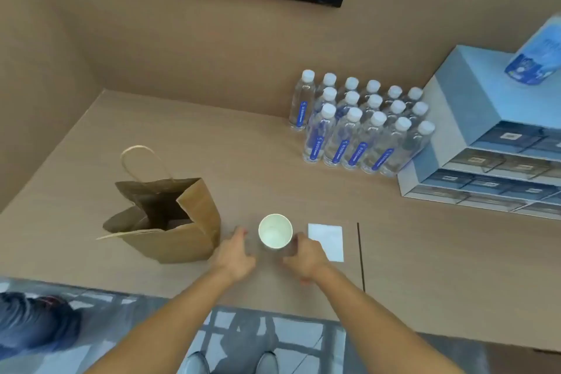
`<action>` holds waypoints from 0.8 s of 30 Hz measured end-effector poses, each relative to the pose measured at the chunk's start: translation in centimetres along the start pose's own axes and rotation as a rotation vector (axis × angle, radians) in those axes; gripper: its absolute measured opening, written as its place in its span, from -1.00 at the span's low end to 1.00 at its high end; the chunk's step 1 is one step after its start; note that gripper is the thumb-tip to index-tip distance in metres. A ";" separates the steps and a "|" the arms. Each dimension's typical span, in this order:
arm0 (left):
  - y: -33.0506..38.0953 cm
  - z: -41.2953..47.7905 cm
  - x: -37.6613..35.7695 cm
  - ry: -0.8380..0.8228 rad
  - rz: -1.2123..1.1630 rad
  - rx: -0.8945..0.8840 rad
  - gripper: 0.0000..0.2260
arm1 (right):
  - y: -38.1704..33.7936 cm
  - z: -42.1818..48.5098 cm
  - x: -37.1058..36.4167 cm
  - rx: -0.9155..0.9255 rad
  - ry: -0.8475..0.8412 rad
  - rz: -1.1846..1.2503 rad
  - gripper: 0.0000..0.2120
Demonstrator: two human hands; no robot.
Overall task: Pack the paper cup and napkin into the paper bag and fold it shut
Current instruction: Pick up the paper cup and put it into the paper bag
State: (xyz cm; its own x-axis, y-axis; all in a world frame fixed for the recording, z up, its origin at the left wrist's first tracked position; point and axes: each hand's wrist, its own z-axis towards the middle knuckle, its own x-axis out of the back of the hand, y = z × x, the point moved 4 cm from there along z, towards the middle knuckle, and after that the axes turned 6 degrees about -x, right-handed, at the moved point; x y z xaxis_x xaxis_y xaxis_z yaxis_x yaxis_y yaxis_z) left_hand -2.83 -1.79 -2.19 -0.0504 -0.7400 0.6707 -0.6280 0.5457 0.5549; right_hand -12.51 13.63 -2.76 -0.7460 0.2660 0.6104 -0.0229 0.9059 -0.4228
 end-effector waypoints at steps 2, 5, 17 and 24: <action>0.3 1.1 -0.5 0.011 -0.254 -0.072 -0.41 | -0.2 1.3 -0.8 0.067 0.013 0.201 -0.42; 1.6 1.5 -0.7 0.026 -0.430 -0.101 -0.47 | -1.7 1.3 -0.8 0.224 0.050 0.322 -0.43; 9.2 -9.9 10.8 0.084 -0.258 -0.422 -0.60 | -11.3 -14.3 9.9 0.566 0.128 0.077 -0.35; 8.5 -16.3 24.3 0.049 0.057 -0.671 -0.62 | -21.6 -22.9 12.8 0.676 0.103 -0.198 -0.40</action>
State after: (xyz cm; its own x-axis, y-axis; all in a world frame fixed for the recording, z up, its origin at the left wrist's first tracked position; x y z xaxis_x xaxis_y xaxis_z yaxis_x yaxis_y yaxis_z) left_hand 3.26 -8.66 26.85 -0.0240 -0.6926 0.7210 -0.0065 0.7213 0.6926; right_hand -6.29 4.97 29.54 -0.6188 0.1775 0.7652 -0.5844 0.5470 -0.5994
